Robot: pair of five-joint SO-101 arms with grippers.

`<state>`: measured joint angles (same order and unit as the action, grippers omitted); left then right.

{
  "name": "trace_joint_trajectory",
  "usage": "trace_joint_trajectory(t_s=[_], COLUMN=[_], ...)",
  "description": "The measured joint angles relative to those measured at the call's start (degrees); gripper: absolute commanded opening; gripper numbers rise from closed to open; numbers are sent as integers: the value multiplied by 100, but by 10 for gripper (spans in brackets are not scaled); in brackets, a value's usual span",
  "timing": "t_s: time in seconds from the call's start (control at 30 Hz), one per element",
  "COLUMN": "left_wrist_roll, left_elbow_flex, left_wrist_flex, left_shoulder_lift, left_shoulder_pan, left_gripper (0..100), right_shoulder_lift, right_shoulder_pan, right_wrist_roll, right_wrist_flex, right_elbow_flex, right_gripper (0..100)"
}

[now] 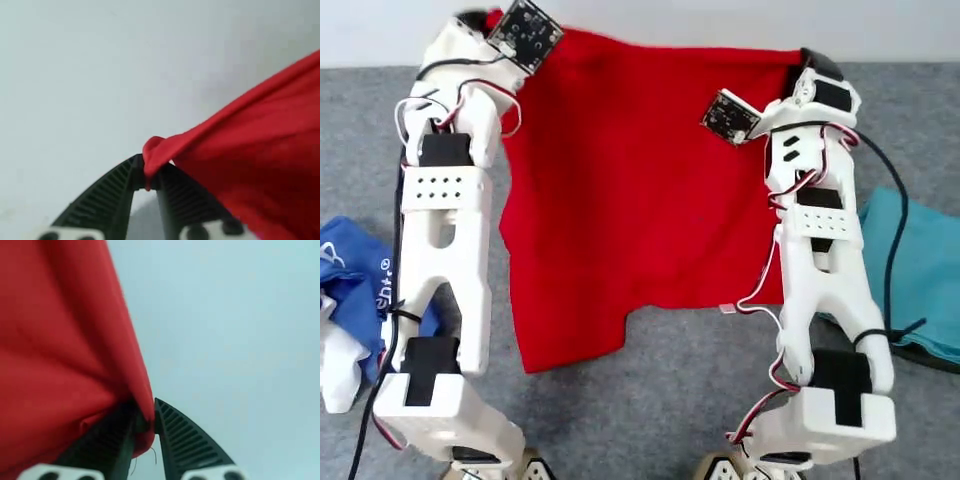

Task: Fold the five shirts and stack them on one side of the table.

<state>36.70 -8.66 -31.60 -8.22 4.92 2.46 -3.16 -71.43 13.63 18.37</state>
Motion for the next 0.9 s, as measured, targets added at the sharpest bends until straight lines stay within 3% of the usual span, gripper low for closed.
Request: trace_joint_trajectory(t_s=[0.53, 0.83, 0.9], left_wrist_roll=[44, 44, 44], left_elbow_flex=[-26, -985, -1002], left_wrist_flex=[-3640, -6365, -6655], left_shoulder_lift=[0, 0, 9], left_shoulder_pan=[-158, -211, -273], left_gripper=[5, 4, 4], right_shoulder_lift=[-1046, -2127, -2365], right_shoulder_pan=[185, 281, 255], right_wrist_roll=[0, 9, 9], right_wrist_flex=[-2207, -3305, -3587], right_elbow_flex=[1556, 2444, 2646], right_gripper=[10, 10, 10])
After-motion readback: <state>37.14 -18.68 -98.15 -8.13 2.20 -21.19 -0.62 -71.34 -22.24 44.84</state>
